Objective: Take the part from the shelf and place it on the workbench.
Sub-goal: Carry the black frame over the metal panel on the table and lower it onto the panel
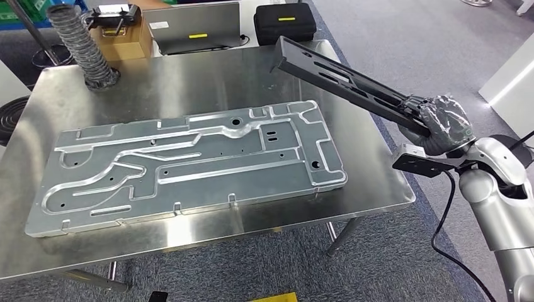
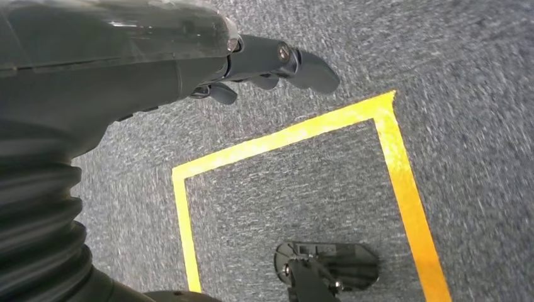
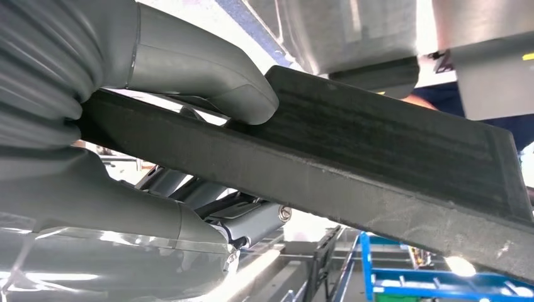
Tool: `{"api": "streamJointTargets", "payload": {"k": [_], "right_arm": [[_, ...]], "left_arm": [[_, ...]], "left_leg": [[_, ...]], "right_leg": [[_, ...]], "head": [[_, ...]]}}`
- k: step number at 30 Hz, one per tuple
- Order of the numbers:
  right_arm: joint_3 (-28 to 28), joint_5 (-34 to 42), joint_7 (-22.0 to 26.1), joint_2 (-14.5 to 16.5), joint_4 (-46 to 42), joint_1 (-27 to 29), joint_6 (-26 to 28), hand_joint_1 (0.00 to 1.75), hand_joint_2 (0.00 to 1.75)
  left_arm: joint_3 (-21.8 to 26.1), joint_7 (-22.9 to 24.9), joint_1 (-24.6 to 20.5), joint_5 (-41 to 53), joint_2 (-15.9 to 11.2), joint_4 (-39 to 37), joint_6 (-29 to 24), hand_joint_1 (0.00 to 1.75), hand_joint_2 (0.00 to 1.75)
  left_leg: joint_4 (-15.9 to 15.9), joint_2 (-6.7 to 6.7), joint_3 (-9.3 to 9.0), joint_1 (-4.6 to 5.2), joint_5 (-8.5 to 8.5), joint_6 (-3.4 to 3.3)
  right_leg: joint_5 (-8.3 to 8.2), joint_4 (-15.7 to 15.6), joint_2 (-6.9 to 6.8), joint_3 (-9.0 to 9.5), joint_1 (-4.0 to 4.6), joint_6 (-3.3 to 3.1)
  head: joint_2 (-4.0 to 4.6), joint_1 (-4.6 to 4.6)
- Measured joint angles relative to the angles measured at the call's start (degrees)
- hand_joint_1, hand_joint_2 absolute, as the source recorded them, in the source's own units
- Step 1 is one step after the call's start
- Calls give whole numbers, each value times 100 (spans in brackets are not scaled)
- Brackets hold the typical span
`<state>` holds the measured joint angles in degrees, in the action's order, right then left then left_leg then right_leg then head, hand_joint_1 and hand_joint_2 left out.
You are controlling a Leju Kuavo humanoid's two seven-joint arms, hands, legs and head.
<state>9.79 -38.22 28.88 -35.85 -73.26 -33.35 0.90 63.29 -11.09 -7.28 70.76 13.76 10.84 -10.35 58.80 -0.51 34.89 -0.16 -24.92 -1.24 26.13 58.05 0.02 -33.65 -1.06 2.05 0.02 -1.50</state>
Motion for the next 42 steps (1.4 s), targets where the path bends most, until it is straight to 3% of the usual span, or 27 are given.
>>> {"api": "streamJointTargets", "payload": {"k": [2,5,6,7,8,10,12,14,17,20,21,22,23,26,28,30,32,33,35,36,37,38,39,40,42], "right_arm": [[47,-44,-5,-15,33,-68,11,175,175],[113,-196,-37,-30,85,-174,85,175,175],[142,-268,-56,-31,108,-188,121,175,175],[173,-343,-72,-33,132,-200,159,175,175],[207,-415,-85,-39,155,-220,201,175,175],[265,-544,-103,-61,185,-275,306,175,175],[310,-687,-127,-80,204,-328,432,175,175],[358,-849,-165,-90,233,-353,541,175,175],[439,-1000,-198,-106,277,-359,639,175,175],[518,-1075,-210,-126,307,-349,709,175,175],[548,-1101,-219,-135,315,-334,725,175,175],[580,-1127,-230,-147,321,-315,738,175,175],[611,-1149,-244,-162,324,-298,745,175,175],[668,-1197,-299,-212,326,-297,737,175,175],[697,-1222,-327,-245,339,-363,696,175,175],[743,-1244,-330,-276,374,-473,607,175,175],[786,-1271,-304,-312,435,-615,512,175,175],[811,-1287,-288,-325,482,-709,474,175,175],[881,-1328,-261,-334,603,-899,428,175,175],[927,-1361,-247,-332,668,-975,415,175,175],[983,-1399,-232,-331,731,-1036,406,175,175],[1039,-1442,-216,-330,788,-1097,396,175,175],[1101,-1485,-204,-330,844,-1174,380,175,175],[1160,-1525,-194,-331,897,-1268,358,175,175],[1287,-1595,-184,-331,1005,-1501,305,175,175]], "left_arm": [[3,-5,-6,5,1,0,1,0,175],[4,-11,-10,10,1,0,3,0,175],[4,-14,-9,10,0,0,4,0,175],[5,-19,-9,10,-1,0,4,0,175],[5,-25,-10,11,-1,0,5,0,175],[5,-43,-11,12,0,0,8,0,175],[6,-58,-12,13,1,0,8,0,175],[7,-69,-7,14,3,0,9,0,175],[7,-84,-8,18,6,0,10,0,175],[5,-90,-5,32,4,0,13,0,175],[5,-87,0,42,3,0,17,0,175],[5,-85,2,54,2,0,22,0,175],[4,-83,3,65,-1,0,28,0,175],[-8,-74,-10,105,-14,0,43,0,175],[-21,-62,-19,127,-20,0,48,0,175],[-34,-46,-27,138,-23,0,54,0,175],[-53,-27,-43,144,-25,0,58,0,175],[-65,-16,-53,149,-25,0,61,0,175],[-91,0,-66,156,-26,0,64,0,175],[-98,8,-67,158,-26,0,66,0,175],[-104,14,-68,158,-26,0,67,0,175],[-107,20,-70,159,-26,0,69,0,175],[-112,24,-72,160,-26,0,72,0,175],[-117,27,-75,162,-25,0,75,0,175],[-125,36,-85,171,-23,0,80,0,175]], "left_leg": [[-50,0,-19,-23,28,-64],[-67,2,-27,-18,30,-112],[-63,1,-28,-14,26,-117],[-58,-1,-30,-11,20,-119],[-50,-5,-34,-9,13,-118],[-36,-14,-43,0,-8,-103],[-23,-20,-31,18,-21,-67],[-27,-22,-23,23,-22,-14],[149,-5,39,19,-168,85],[1170,10,502,-1,-684,153],[1492,12,662,-7,-788,164],[1626,13,736,-9,-780,171],[1526,14,699,-10,-656,170],[416,13,183,-8,-99,124],[37,9,11,2,-14,71],[6,5,4,8,-17,2],[-29,3,-5,-3,9,-69],[-44,4,-11,-11,20,-97],[-47,5,-10,-2,21,-126],[-46,6,-11,4,19,-131],[-44,4,-15,8,17,-135],[-42,2,-20,11,14,-136],[-38,-2,-28,13,9,-135],[-34,-5,-33,16,2,-130],[-21,-9,-20,40,-10,-102]], "right_leg": [[156,222,-3,-101,-12,47],[627,1293,-3,-635,-21,92],[678,1556,-3,-783,-22,99],[614,1604,-3,-831,-23,97],[447,1415,-3,-766,-23,87],[34,630,-6,-415,-15,41],[-141,86,-5,-177,20,-12],[-130,1,0,-156,55,-57],[-148,-53,-7,-116,11,-141],[-143,-72,-15,-93,-4,-193],[-140,-71,-14,-91,-4,-196],[-136,-69,-12,-86,-5,-195],[-130,-66,-8,-78,-6,-190],[-86,-36,4,-47,2,-141],[-75,-12,13,-63,22,-90],[-81,-14,17,-79,20,-32],[16,110,7,-132,0,20],[147,332,3,-234,-7,41],[494,1093,-1,-594,-13,73],[611,1452,-1,-773,-15,84],[625,1642,-1,-876,-16,86],[528,1605,-1,-872,-16,80],[335,1326,-1,-752,-16,64],[111,910,-1,-566,-14,39],[-143,213,-4,-246,18,-11]], "head": [[0,0],[-1,1],[-1,1],[-1,1],[-1,1],[0,1],[0,1],[0,1],[0,-1],[-1,-1],[-1,-1],[-1,-1],[-1,-1],[0,-1],[-1,-1],[-1,-1],[0,-1],[-1,0],[-1,0],[-1,1],[-1,1],[0,1],[0,1],[0,1],[0,1]]}}
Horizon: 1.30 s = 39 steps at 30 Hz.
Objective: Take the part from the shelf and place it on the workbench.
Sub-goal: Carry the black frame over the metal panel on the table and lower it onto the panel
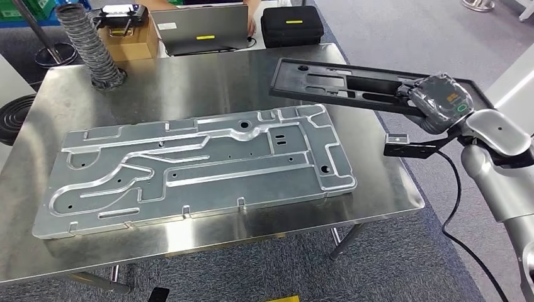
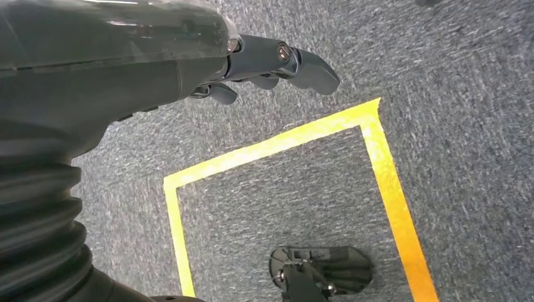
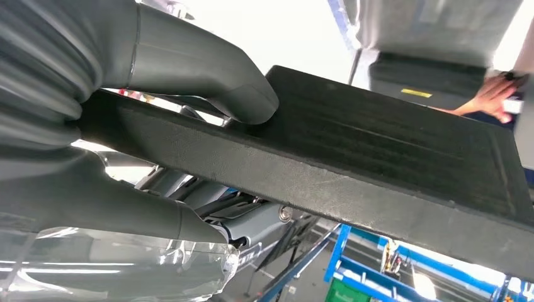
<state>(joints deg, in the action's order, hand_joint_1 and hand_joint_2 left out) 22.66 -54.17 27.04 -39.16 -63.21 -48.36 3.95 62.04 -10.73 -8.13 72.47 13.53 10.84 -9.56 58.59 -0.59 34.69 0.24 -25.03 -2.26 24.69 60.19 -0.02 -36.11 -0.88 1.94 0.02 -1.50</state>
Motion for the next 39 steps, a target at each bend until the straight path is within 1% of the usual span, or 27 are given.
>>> {"api": "streamJointTargets", "payload": {"k": [1,2,4,5,7,9,10,11,12,14,15,16,19,21,22,24,25,26,27,29,30,31,33,35,36,37,39], "right_arm": [[69,-25,3,1,53,-110,-30,175,175],[146,-39,4,3,110,-208,-58,175,175],[309,-53,5,18,212,-360,-107,175,175],[387,-54,4,32,257,-424,-118,175,175],[512,-56,0,72,328,-528,-121,175,175],[612,-53,-1,120,400,-599,-117,175,175],[663,-51,-1,151,442,-625,-115,175,175],[722,-50,-1,190,496,-654,-113,175,175],[785,-50,-3,241,558,-691,-108,175,175],[929,-47,-7,374,719,-787,-60,175,175],[1004,-39,-9,452,815,-839,-6,175,175],[1085,-23,-10,539,922,-892,67,175,175],[1342,29,-29,846,1249,-1006,300,175,175],[1482,54,-52,1030,1429,-1046,402,175,175],[1539,64,-70,1111,1511,-1064,445,175,175],[1635,83,-109,1274,1665,-1085,528,175,175],[1679,90,-130,1356,1741,-1086,555,175,175],[1718,96,-145,1430,1809,-1084,576,175,175],[1747,101,-155,1501,1871,-1084,594,175,175],[1774,108,-167,1622,1974,-1099,646,175,175],[1778,110,-168,1682,2021,-1116,680,175,175],[1783,112,-168,1738,2064,-1134,708,175,175],[1801,112,-168,1848,2142,-1158,741,175,175],[1818,110,-172,1948,2201,-1159,747,175,175],[1822,111,-175,2000,2223,-1161,749,175,175],[1823,112,-183,2042,2240,-1164,751,175,175],[1827,121,-205,2117,2272,-1163,751,175,175]], "left_arm": [[-2,4,-2,4,1,0,1,0,175],[-2,9,-3,7,1,0,2,0,175],[-3,13,-6,15,1,0,2,0,175],[-3,13,-10,19,1,0,1,0,175],[-4,13,-17,22,0,0,-1,0,175],[-5,13,-14,25,-1,0,-2,0,175],[-5,13,-12,26,-2,0,-2,0,175],[-5,12,-11,28,-3,0,-2,0,175],[-5,10,-13,28,-4,0,-2,0,175],[-5,1,-26,28,-10,0,-5,0,175],[-6,-3,-36,27,-13,0,-8,0,175],[-7,-6,-44,26,-15,0,-10,0,175],[-7,-8,-58,17,-15,0,-15,0,175],[-7,-14,-70,8,-15,0,-17,0,175],[-7,-16,-76,4,-15,0,-17,0,175],[-7,-20,-78,3,-16,0,-17,0,175],[-7,-20,-76,3,-18,0,-16,0,175],[-7,-20,-75,3,-20,0,-16,0,175],[-7,-19,-77,3,-21,0,-15,0,175],[-9,-17,-81,3,-22,0,-14,0,175],[-10,-15,-83,3,-22,0,-13,0,175],[-11,-13,-85,3,-22,0,-13,0,175],[-11,-8,-85,3,-23,0,-9,0,175],[-11,-7,-84,3,-24,0,-4,0,175],[-12,-8,-87,3,-25,0,-4,0,175],[-12,-8,-88,3,-26,0,-4,0,175],[-13,-8,-83,12,-32,0,-2,0,175]], "left_leg": [[3,0,12,7,-1,21],[1,2,20,11,1,46],[13,5,22,6,-19,109],[91,10,49,6,-82,144],[572,17,260,-5,-368,205],[1357,21,636,-27,-701,246],[1615,22,773,-38,-756,261],[1669,23,816,-47,-700,272],[1478,24,743,-57,-533,277],[698,27,391,-72,-120,267],[354,27,233,-75,1,249],[141,27,136,-73,54,228],[23,25,90,-66,57,134],[-19,25,72,-84,85,65],[-34,24,64,-93,96,40],[-36,19,63,-87,96,18],[-33,17,61,-85,94,16],[-30,14,59,-84,91,16],[-26,9,53,-83,86,19],[-18,0,33,-83,65,38],[-9,-4,32,-73,54,56],[-4,-6,39,-67,48,80],[-1,-2,58,-58,49,134],[21,4,68,-54,14,197],[123,8,107,-53,-63,229],[342,12,200,-55,-199,256],[1066,19,521,-74,-552,297]], "right_leg": [[-22,-154,1,64,19,-20],[0,-191,2,76,39,-38],[-14,-235,-1,86,29,-87],[-22,-259,-8,102,13,-118],[-32,-296,-20,132,-13,-163],[-26,-297,-22,138,-10,-183],[-23,-294,-22,141,-8,-186],[-18,-289,-21,145,-8,-187],[-9,-281,-16,151,-9,-182],[22,-250,3,163,-8,-154],[36,-229,16,159,2,-132],[41,-216,26,151,14,-105],[38,-224,38,134,17,-25],[170,-46,26,60,2,18],[321,220,20,-60,-3,36],[662,1012,16,-439,-4,65],[748,1331,16,-607,-5,73],[726,1457,16,-689,-5,71],[591,1340,15,-655,-4,60],[168,574,14,-319,2,13],[18,191,12,-144,20,-16],[-60,-68,11,-29,38,-42],[-60,-201,18,20,72,-80],[-76,-241,23,36,44,-131],[-84,-264,17,52,27,-166],[-91,-286,11,69,12,-194],[-85,-289,2,79,17,-227]], "head": [[0,0],[0,-1],[0,-1],[0,-1],[-1,-1],[-1,-1],[0,-1],[0,-1],[0,-1],[0,-1],[0,-1],[0,-1],[0,-1],[0,0],[0,0],[-1,-1],[-1,-1],[-1,-1],[-1,-1],[0,0],[0,0],[0,-1],[0,-1],[0,-1],[0,-1],[0,-2],[-1,-2]]}}
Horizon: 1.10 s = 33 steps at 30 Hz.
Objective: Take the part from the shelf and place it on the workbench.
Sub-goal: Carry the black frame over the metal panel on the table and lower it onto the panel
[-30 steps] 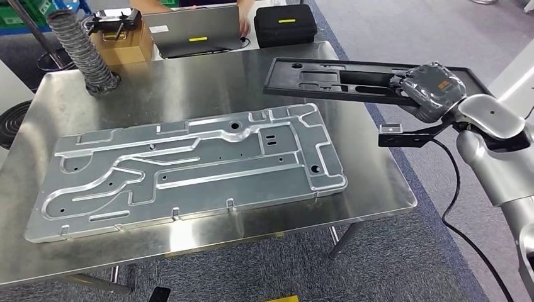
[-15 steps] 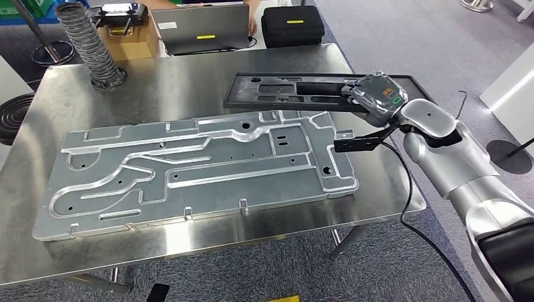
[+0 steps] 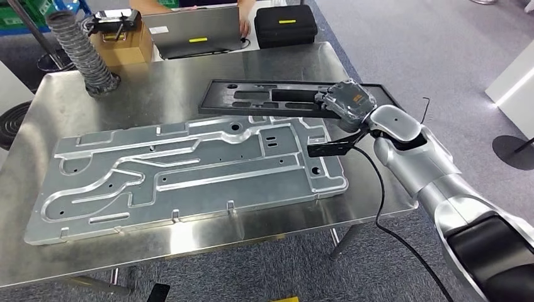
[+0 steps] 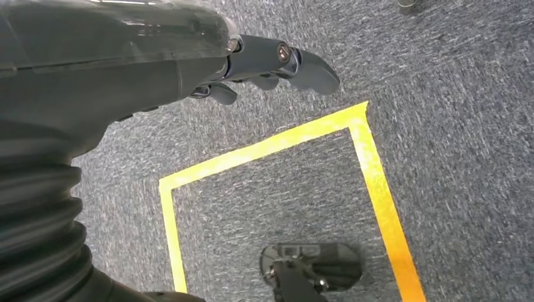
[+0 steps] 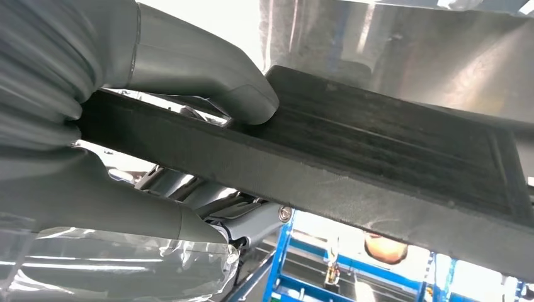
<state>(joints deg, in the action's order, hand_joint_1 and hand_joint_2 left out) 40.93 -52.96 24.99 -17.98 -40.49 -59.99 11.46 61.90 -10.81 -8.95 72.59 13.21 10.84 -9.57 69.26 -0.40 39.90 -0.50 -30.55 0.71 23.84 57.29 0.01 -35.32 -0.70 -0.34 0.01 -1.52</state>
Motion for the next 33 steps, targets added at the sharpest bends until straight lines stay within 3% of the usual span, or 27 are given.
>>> {"api": "streamJointTargets", "payload": {"k": [1,2,3,5,7,12,14,16,17,18,19,21,23,26,28,31,32,33], "right_arm": [[2,19,-10,29,16,10,-4,175,175],[4,42,-16,53,29,27,-8,175,175],[4,66,-18,70,37,44,-11,175,175],[3,89,-18,89,43,67,-14,175,175],[-2,95,-19,95,43,72,-19,175,175],[-29,168,-7,93,35,127,-109,175,175],[-57,187,4,91,28,140,-135,175,175],[-80,190,4,90,27,164,-149,175,175],[-84,189,4,89,27,187,-156,175,175],[-85,189,4,89,27,209,-164,175,175],[-86,188,5,89,27,225,-173,175,175],[-99,188,6,89,27,219,-187,175,175],[-117,189,7,89,27,189,-191,175,175],[-122,185,20,90,27,185,-201,175,175],[-122,181,46,102,29,181,-210,175,175],[-122,179,89,126,50,166,-215,175,175],[-121,179,98,133,64,170,-215,175,175],[-120,179,109,140,78,176,-216,175,175]], "left_arm": [[-1,1,5,9,-4,0,3,0,175],[-4,1,8,20,-8,0,8,0,175],[-10,2,7,31,-11,0,12,0,175],[-33,2,-2,54,-19,0,17,0,175],[-61,7,-12,69,-23,0,21,0,175],[-106,32,-18,77,-27,0,26,0,175],[-119,36,-35,77,-27,0,26,0,175],[-125,39,-32,77,-30,0,25,0,175],[-125,42,-27,77,-31,0,25,0,175],[-126,46,-24,76,-33,0,25,0,175],[-127,52,-23,77,-35,0,25,0,175],[-129,68,-24,78,-33,0,25,0,175],[-130,89,-24,78,-28,0,25,0,175],[-130,104,-13,75,-26,0,24,0,175],[-130,103,-11,61,-28,0,21,0,175],[-127,104,7,32,-34,0,16,0,175],[-126,104,20,29,-36,0,16,0,175],[-126,104,30,27,-38,0,15,0,175]], "left_leg": [[332,1,156,-8,-117,14],[494,2,236,-15,-130,25],[438,4,213,-22,-33,33],[-226,7,-90,-39,349,32],[-829,3,-379,-39,552,0],[-994,0,-438,-30,571,-175],[-1013,0,-449,-38,582,-233],[-1013,-1,-449,-25,578,-263],[-1012,-1,-452,-17,574,-270],[-1012,-3,-457,-11,571,-273],[-1011,-5,-466,-3,567,-275],[-1012,-8,-482,19,553,-270],[-1009,-6,-477,35,543,-239],[-1020,3,-479,31,530,-160],[-826,6,-412,40,378,-102],[197,7,59,17,-108,-40],[471,8,201,2,-176,-20],[556,9,258,-13,-141,-2]], "right_leg": [[3,3,1,1,2,-4],[7,9,2,2,2,-5],[12,18,6,5,-1,1],[41,57,14,9,-10,34],[70,112,20,-17,10,90],[132,213,20,-87,7,225],[407,704,12,-310,-6,268],[722,1485,11,-697,-5,291],[768,1733,11,-832,-5,292],[703,1773,11,-869,-5,282],[533,1571,11,-789,-2,260],[137,778,8,-417,26,176],[-23,214,0,-155,71,109],[-20,78,-2,-95,82,67],[-45,-10,-11,-32,41,27],[-45,-44,-21,8,22,-7],[-38,-39,-18,10,20,-9],[-30,-30,-13,12,15,-4]], "head": [[0,0],[0,1],[0,1],[1,1],[1,0],[1,2],[1,2],[1,3],[1,2],[0,2],[1,2],[0,2],[0,2],[0,2],[0,1],[1,1],[1,1],[1,1]]}}
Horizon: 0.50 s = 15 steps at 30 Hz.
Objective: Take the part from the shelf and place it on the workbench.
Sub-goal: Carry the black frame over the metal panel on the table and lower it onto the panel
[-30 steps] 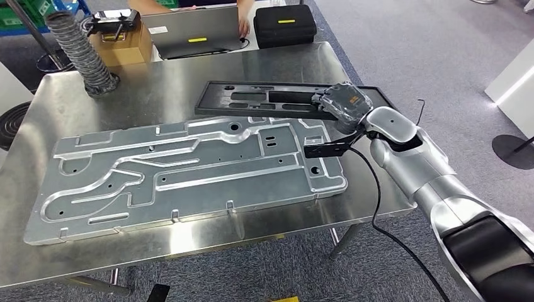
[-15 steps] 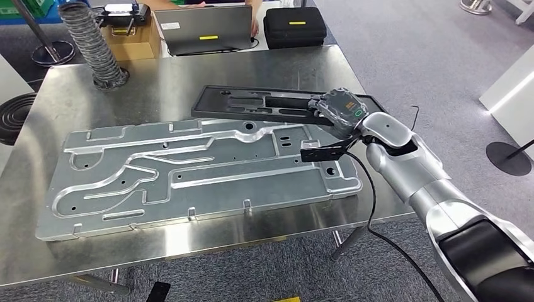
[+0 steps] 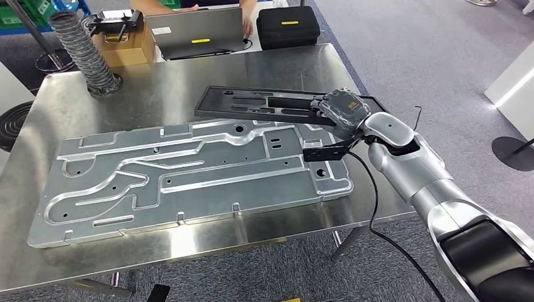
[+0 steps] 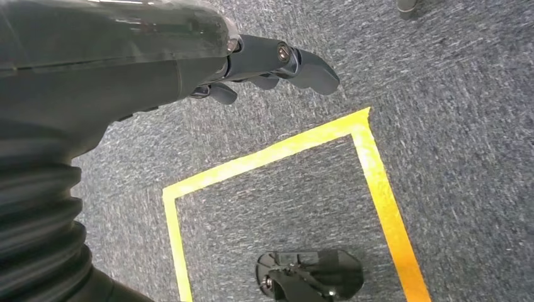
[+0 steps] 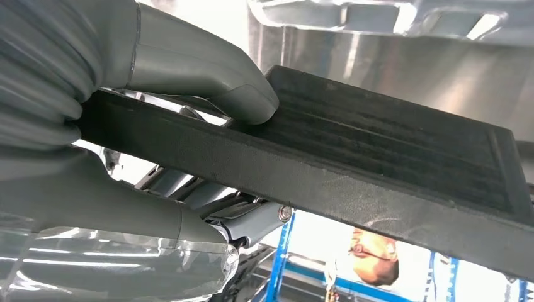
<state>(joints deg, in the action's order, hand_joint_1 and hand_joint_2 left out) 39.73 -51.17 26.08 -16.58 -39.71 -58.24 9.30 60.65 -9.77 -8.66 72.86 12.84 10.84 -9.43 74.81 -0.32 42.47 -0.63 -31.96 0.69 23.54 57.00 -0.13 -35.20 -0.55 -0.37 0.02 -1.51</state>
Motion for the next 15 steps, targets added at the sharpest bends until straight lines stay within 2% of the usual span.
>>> {"api": "streamJointTargets", "payload": {"k": [1,3,4,6,9,11,13,14,15], "right_arm": [[1,-1,10,6,11,3,-1,175,175],[2,-2,22,14,23,1,-1,175,175],[2,-2,24,15,27,-5,0,175,175],[1,-3,27,16,43,-16,2,175,175],[1,-7,42,23,65,-20,6,175,175],[1,-8,48,29,71,-31,7,175,175],[2,-9,47,33,87,-36,4,175,175],[3,-11,46,35,101,-32,3,175,175],[4,-14,47,39,116,-28,2,175,175]], "left_arm": [[1,0,6,-1,-1,0,-1,0,175],[1,-1,7,-1,-2,0,-5,0,175],[1,-2,6,-1,-2,0,-10,0,175],[1,-1,13,-2,-2,0,-29,0,175],[4,0,20,-3,-3,0,-63,0,175],[4,0,13,-3,-3,0,-78,0,175],[4,6,16,-3,-3,0,-87,0,175],[5,10,20,-3,-3,0,-91,0,175],[6,15,22,-3,-3,0,-93,0,175]], "left_leg": [[-152,2,-57,-17,145,16],[-878,6,-384,-51,531,39],[-1206,2,-534,-59,650,28],[-1476,-7,-648,-55,691,-29],[-1505,-11,-648,-48,713,-147],[-1527,-13,-660,-60,728,-210],[-1527,-16,-660,-49,726,-238],[-1526,-18,-661,-41,723,-243],[-1525,-20,-665,-32,720,-247]], "right_leg": [[13,15,7,3,-9,13],[57,72,19,3,-24,63],[82,115,26,-11,-18,95],[102,163,36,-46,5,159],[132,194,32,-73,-7,235],[365,570,23,-233,-21,275],[722,1341,19,-592,-22,299],[828,1672,19,-758,-21,302],[830,1820,19,-841,-20,295]], "head": [[0,0],[0,0],[0,0],[0,0],[0,0],[0,0],[0,0],[0,0],[0,0]]}}
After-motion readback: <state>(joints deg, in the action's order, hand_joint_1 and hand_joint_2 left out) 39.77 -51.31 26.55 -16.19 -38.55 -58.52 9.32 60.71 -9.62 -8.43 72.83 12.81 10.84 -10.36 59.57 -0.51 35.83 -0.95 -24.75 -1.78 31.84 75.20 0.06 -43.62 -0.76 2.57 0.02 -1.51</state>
